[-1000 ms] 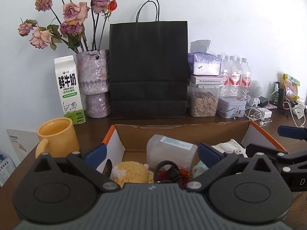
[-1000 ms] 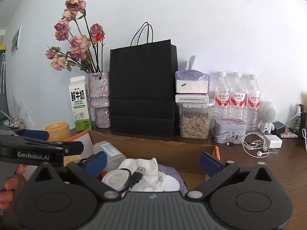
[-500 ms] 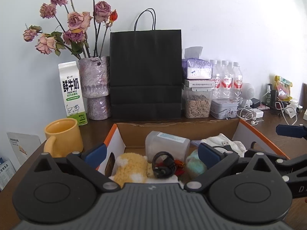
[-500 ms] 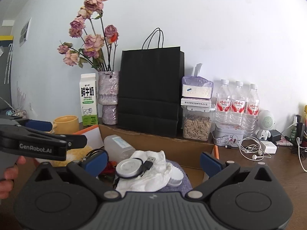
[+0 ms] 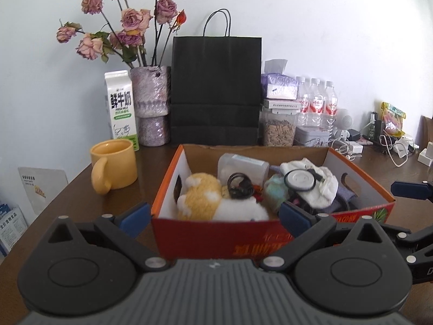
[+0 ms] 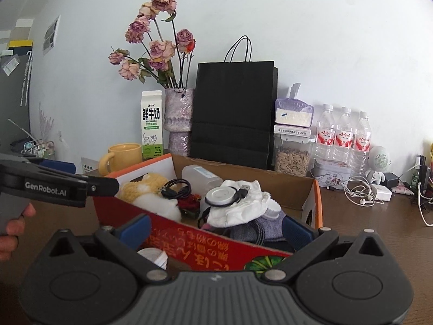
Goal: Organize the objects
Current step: 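Move both tools back toward the remaining white caps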
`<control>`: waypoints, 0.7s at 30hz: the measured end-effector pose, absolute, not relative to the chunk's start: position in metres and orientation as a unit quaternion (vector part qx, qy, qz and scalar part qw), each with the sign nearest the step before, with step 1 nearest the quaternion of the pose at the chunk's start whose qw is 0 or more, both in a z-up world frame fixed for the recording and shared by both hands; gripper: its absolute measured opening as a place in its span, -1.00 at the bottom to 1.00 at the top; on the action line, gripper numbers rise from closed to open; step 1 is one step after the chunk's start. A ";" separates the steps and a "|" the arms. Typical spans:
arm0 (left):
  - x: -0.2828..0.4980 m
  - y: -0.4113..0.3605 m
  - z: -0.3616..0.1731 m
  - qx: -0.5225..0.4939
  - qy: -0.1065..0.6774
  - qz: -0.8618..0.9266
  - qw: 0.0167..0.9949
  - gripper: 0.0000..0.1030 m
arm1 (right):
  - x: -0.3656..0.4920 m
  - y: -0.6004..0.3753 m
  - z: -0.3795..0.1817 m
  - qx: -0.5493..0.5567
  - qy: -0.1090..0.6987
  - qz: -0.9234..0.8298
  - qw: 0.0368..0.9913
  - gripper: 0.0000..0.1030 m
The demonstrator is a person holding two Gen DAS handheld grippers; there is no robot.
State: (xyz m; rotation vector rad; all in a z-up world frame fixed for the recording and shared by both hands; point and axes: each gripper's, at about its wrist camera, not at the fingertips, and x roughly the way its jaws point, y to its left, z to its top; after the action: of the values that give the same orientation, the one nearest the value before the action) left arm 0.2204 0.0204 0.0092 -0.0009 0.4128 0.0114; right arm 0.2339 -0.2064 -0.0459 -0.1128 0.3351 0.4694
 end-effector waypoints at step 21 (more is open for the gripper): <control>0.172 0.050 -0.026 0.008 0.272 0.028 0.962 1.00 | 0.230 -0.166 -0.099 -0.084 0.312 0.272 0.906 1.00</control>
State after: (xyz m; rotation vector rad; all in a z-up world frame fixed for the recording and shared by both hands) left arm 0.1718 0.0500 -0.0261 0.0166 0.5518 0.0562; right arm 0.2303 -0.1660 -0.0989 -0.1736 0.6444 0.5624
